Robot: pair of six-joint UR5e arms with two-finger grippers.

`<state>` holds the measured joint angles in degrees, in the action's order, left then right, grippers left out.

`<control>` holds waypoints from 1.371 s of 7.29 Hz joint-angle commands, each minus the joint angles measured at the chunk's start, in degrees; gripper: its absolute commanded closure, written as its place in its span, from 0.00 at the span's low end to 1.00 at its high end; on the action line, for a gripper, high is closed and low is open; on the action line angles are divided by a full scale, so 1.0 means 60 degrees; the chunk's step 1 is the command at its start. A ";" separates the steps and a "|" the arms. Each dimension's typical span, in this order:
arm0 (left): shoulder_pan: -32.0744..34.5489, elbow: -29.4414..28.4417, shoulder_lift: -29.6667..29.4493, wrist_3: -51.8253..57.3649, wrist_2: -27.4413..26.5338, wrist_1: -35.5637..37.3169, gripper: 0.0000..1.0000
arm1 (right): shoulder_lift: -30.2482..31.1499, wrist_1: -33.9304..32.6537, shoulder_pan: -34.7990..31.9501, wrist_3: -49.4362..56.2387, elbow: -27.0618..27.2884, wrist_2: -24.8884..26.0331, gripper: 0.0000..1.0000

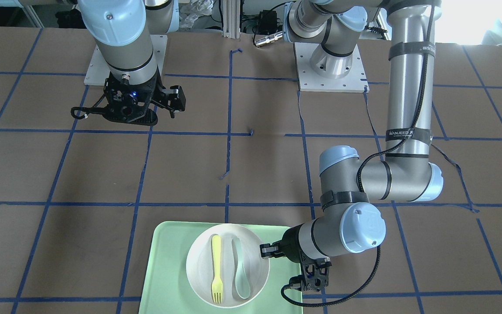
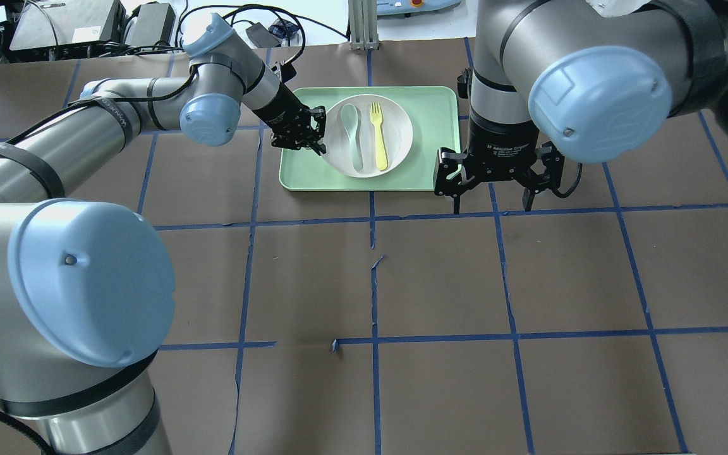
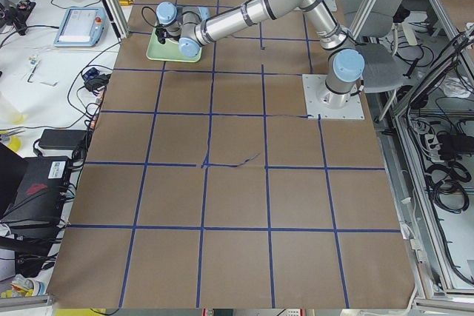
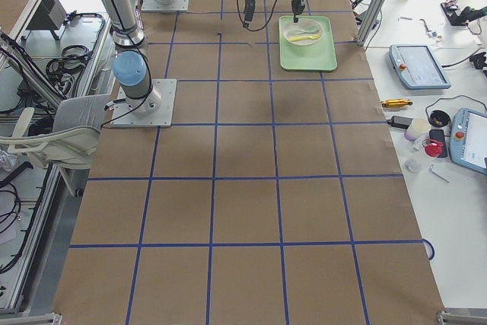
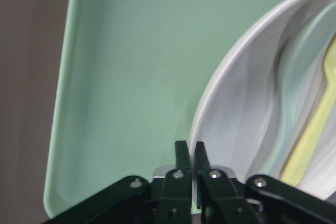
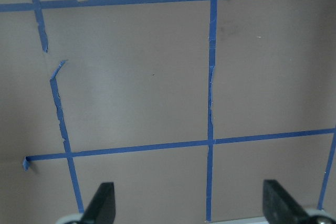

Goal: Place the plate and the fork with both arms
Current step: 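Lift the white plate with the left gripper and carry it onto the tray, then release the plate and raise the left gripper while the right gripper moves toward the plate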

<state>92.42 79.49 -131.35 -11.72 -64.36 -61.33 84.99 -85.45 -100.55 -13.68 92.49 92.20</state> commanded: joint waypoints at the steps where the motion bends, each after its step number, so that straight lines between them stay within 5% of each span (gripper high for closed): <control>1: 0.0065 -0.0021 -0.0154 0.0079 0.0004 0.0084 1.00 | 0.0000 -0.0040 0.0000 -0.0005 0.0010 0.0000 0.00; 2: 0.0065 -0.0021 -0.0169 0.0282 0.0004 0.0084 0.97 | 0.0000 -0.0040 0.0000 0.0009 -0.0005 0.0000 0.00; 3: 0.0065 -0.0021 -0.0155 0.0299 0.0004 0.0084 0.47 | 0.0000 -0.0055 0.0000 -0.0005 -0.0005 -0.0015 0.00; 4: 0.0065 0.0008 -0.0140 0.0328 0.0004 0.0215 0.09 | 0.0000 -0.0069 0.0014 -0.0020 -0.0019 -0.0030 0.00; 6: 0.0021 0.0052 0.0311 0.0343 -0.0214 0.0393 0.00 | -0.0029 -0.0490 0.0087 -0.0019 -0.0209 -0.0102 0.00; 7: -0.0008 0.0139 0.0604 0.0546 -0.1724 0.0247 0.00 | -0.0160 -0.0871 0.0102 -0.0020 -0.0210 -0.0088 0.00; 10: 0.0006 0.0301 0.2489 0.1645 -0.4413 -0.3071 0.00 | -0.0992 -0.2611 0.0059 -0.0441 -0.0647 -0.0191 0.00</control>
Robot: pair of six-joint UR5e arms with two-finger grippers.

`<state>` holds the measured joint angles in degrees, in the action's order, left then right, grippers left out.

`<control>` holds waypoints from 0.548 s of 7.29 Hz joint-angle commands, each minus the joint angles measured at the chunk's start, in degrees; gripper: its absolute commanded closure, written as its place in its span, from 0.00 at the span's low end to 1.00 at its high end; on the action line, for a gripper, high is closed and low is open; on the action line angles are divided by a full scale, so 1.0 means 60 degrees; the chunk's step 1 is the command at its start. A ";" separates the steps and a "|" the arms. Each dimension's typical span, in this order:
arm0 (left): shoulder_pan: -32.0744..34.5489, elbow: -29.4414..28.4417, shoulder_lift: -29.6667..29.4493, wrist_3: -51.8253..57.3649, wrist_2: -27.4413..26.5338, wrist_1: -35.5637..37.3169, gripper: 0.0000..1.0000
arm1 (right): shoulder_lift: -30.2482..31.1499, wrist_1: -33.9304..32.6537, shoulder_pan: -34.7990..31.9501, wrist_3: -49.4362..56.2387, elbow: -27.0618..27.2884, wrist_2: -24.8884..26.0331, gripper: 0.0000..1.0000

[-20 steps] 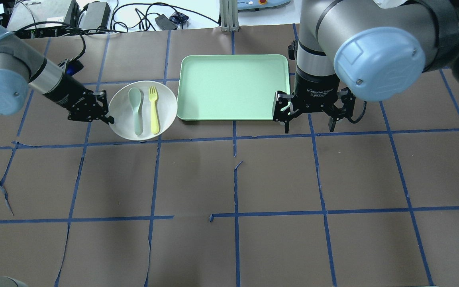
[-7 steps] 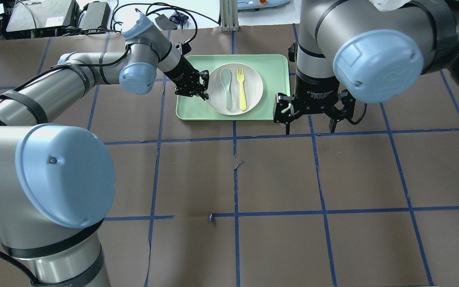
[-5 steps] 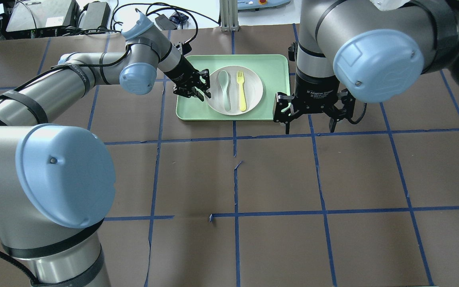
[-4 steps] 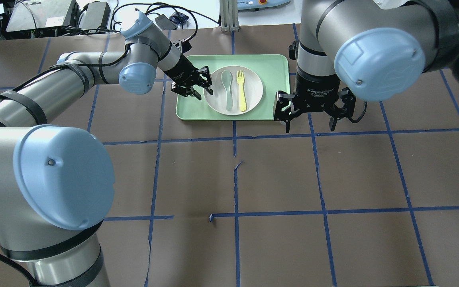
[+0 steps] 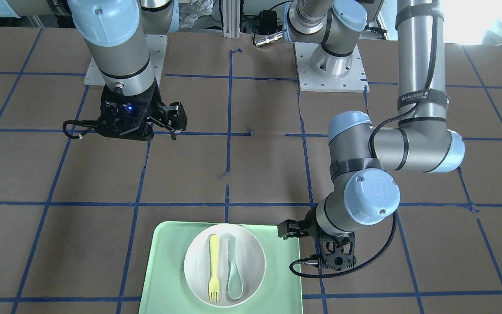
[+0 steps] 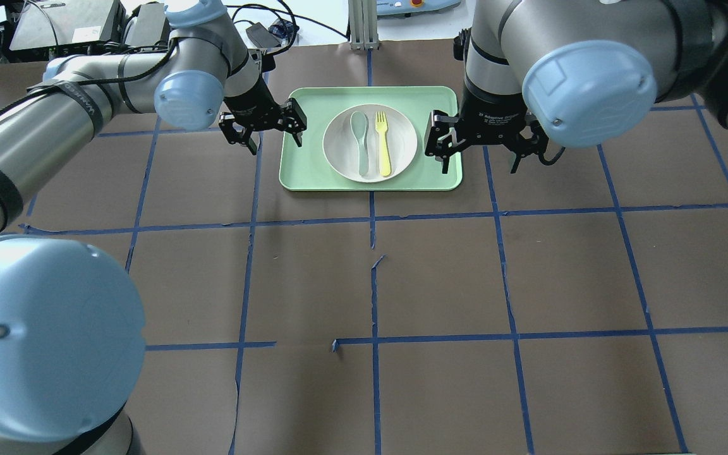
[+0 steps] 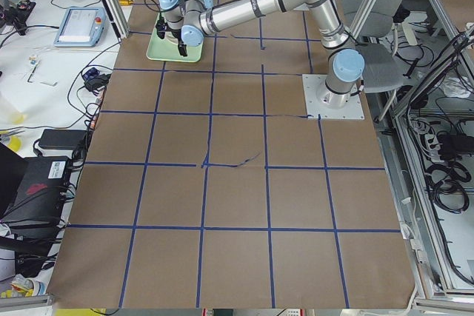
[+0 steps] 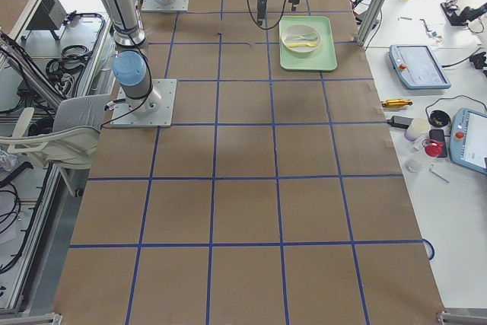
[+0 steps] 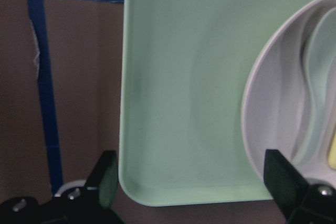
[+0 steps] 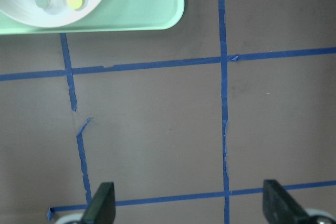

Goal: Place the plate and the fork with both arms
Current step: 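Release the plate and raise the left gripper while the right gripper moves toward the plate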

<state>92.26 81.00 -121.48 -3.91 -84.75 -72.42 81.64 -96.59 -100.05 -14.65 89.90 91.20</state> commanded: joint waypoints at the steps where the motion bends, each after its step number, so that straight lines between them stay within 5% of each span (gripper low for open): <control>1: 0.0033 0.0123 0.1447 0.0402 -0.1080 -0.1593 0.00 | -0.1004 -0.1125 -0.0096 -0.0371 -0.0522 -0.0010 0.00; 4: -0.0054 0.0255 0.2813 0.1134 -0.1124 -0.3849 0.00 | -0.2906 -0.2297 -0.0475 -0.1073 -0.1752 -0.0039 0.04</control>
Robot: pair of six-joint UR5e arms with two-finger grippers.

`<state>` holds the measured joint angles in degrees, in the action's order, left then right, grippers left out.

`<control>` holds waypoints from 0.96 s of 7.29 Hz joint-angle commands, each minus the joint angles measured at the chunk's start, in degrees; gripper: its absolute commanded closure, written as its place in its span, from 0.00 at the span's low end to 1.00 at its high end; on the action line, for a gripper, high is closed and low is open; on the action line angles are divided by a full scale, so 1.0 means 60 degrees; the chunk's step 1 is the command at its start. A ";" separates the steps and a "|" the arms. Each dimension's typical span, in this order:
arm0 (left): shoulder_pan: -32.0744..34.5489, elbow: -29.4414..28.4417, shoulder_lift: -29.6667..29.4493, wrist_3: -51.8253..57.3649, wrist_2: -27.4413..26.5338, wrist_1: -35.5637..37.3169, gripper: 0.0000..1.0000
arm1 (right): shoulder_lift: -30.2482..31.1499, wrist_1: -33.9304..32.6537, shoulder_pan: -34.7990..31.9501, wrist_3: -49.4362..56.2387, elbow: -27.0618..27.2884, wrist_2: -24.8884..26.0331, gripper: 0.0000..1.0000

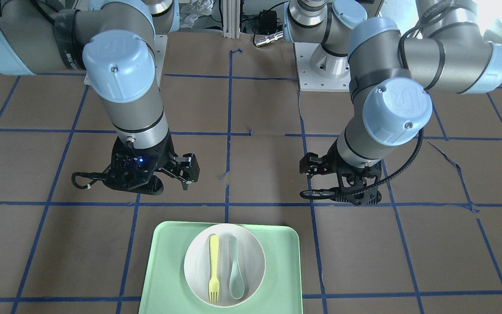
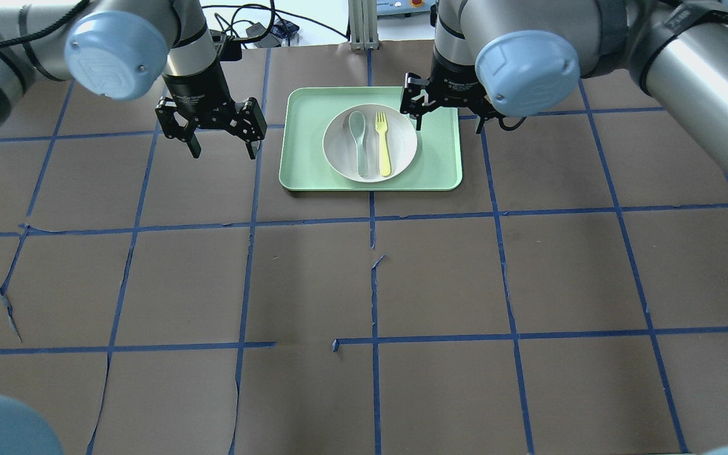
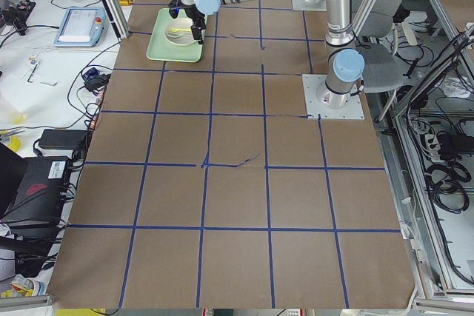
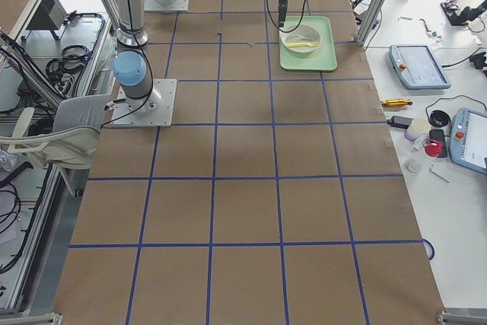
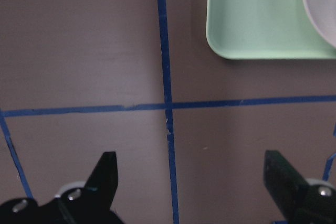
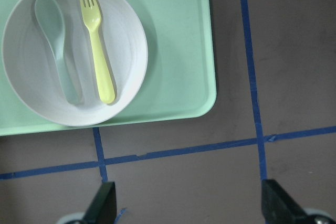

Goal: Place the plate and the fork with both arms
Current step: 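Lower the right gripper into the plate and grasp the yellow fork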

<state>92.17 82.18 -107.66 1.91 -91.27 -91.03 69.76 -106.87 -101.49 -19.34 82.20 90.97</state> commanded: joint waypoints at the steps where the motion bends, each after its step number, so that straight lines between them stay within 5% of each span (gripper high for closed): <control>1: -0.0040 0.0174 0.0744 0.0164 -0.0037 -0.0968 0.00 | -0.1427 -0.0819 -0.0296 -0.0380 -0.0690 -0.0015 0.11; 5: -0.0025 0.0644 0.0908 0.0092 0.0022 -0.0854 0.00 | -0.2909 -0.2315 -0.0443 -0.0528 -0.1101 -0.0411 0.21; 6: -0.0025 0.0644 0.0907 0.0077 0.0037 -0.0854 0.00 | -0.3100 -0.2330 -0.0443 -0.0600 -0.1132 -0.0425 0.36; 7: -0.0025 0.0644 0.0893 0.0048 0.0066 -0.0854 0.00 | -0.3116 -0.2359 -0.0458 -0.0644 -0.1132 -0.0455 0.37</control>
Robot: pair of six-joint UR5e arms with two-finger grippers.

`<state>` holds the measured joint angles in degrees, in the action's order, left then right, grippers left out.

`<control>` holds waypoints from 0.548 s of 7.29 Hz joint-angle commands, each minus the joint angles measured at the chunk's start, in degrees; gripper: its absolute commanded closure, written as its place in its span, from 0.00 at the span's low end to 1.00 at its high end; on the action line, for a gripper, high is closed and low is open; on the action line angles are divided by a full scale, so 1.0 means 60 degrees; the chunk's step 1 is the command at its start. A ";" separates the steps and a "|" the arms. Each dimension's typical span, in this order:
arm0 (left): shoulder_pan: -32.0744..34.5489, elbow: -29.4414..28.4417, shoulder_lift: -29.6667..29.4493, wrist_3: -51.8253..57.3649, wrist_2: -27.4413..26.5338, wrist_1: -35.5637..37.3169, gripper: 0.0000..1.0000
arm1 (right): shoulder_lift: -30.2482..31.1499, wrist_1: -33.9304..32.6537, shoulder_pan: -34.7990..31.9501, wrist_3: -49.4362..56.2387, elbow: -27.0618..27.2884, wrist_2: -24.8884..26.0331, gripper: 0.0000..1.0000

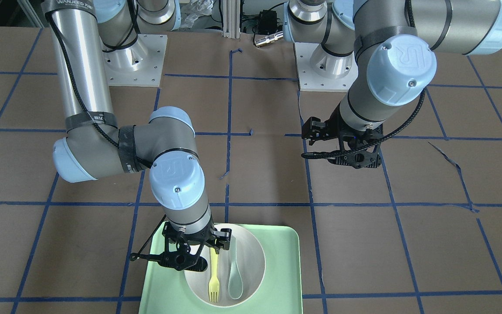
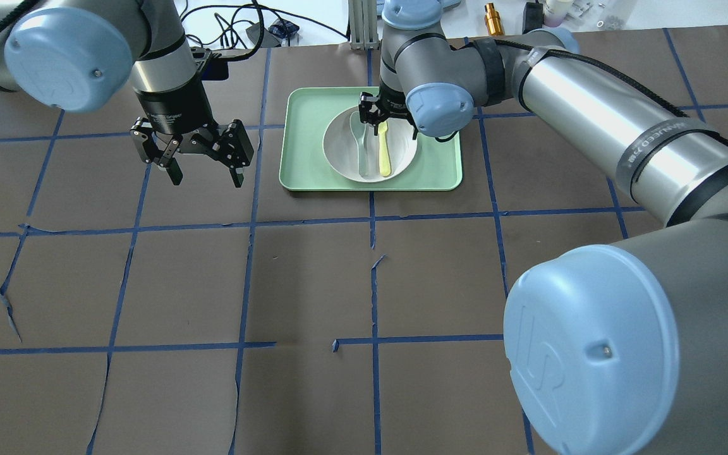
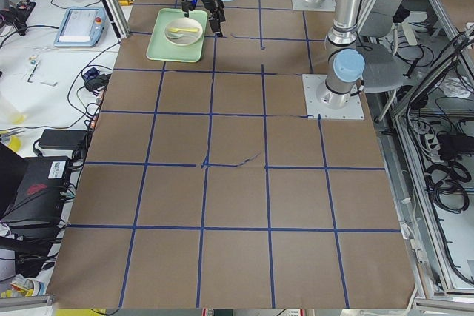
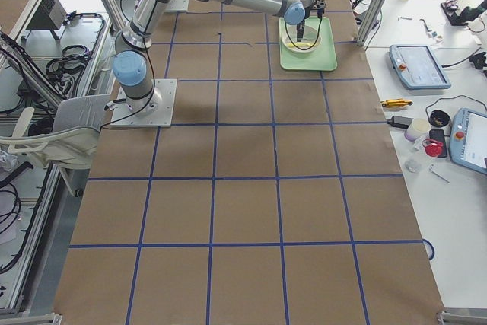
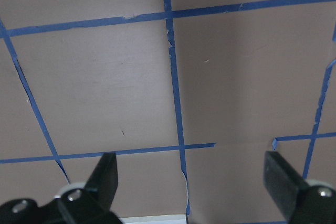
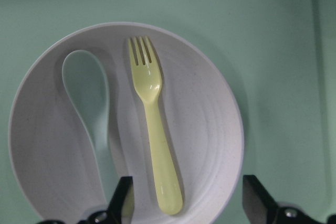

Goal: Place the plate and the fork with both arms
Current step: 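Lower the right gripper into the plate and grasp the yellow fork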

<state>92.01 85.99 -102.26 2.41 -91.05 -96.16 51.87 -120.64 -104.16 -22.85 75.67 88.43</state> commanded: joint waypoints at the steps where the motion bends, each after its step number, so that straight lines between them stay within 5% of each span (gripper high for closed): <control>1: 0.0003 0.0023 0.0007 -0.0036 0.0014 0.0002 0.00 | -0.0266 -0.0440 -0.0027 -0.0319 -0.0044 -0.0292 0.37; 4: 0.0003 0.0185 0.0007 -0.0065 0.0043 0.0046 0.00 | -0.0794 -0.0576 -0.0027 -0.0060 -0.0044 -0.0309 0.37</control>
<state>92.02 86.81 -102.22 2.07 -90.81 -95.98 48.16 -123.75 -104.32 -23.99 75.41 86.63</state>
